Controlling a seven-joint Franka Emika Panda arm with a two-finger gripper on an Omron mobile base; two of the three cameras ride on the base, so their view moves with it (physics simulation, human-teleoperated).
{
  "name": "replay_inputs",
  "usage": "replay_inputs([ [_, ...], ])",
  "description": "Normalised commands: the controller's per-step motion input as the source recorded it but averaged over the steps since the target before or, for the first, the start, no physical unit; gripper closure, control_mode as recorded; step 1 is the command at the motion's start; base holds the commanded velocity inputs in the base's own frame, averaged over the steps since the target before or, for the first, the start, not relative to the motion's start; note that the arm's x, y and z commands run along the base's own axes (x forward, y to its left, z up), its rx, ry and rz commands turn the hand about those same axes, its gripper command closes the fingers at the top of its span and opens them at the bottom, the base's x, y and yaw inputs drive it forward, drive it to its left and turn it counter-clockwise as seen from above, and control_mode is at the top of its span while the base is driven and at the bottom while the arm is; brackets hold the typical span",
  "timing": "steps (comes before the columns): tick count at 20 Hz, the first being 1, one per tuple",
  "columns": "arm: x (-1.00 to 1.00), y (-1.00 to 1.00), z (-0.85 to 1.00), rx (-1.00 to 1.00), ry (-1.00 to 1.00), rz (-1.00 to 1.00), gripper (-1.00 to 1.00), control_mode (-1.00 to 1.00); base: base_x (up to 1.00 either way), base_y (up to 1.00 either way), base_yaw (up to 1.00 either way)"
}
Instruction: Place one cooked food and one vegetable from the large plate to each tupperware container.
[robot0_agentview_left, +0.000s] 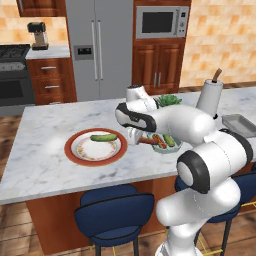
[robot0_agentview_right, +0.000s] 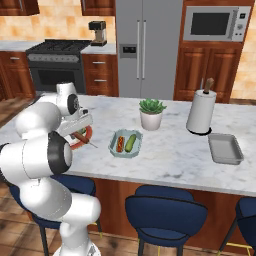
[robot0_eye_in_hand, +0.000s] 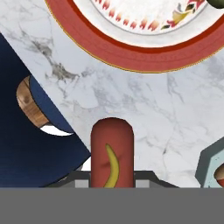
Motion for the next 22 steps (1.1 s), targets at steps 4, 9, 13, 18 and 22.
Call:
replay_inputs([
  [4,0.0,0.0,0.0,0.0,0.0,0.0,1.0,-1.0,0.0,0.0,0.0],
  [9,-0.02,-0.02,0.0,0.0,0.0,0.0,1.0,1.0,-0.1,-0.11,0.0],
  [13,0.0,0.0,0.0,0.0,0.0,0.0,1.0,1.0,-0.02,-0.64,-0.04],
  [18,0.0,0.0,0.0,0.0,0.0,0.0,1.0,1.0,-0.04,-0.91,-0.06],
  [22,0.0,0.0,0.0,0.0,0.0,0.0,1.0,1.0,-0.02,-0.91,-0.08],
])
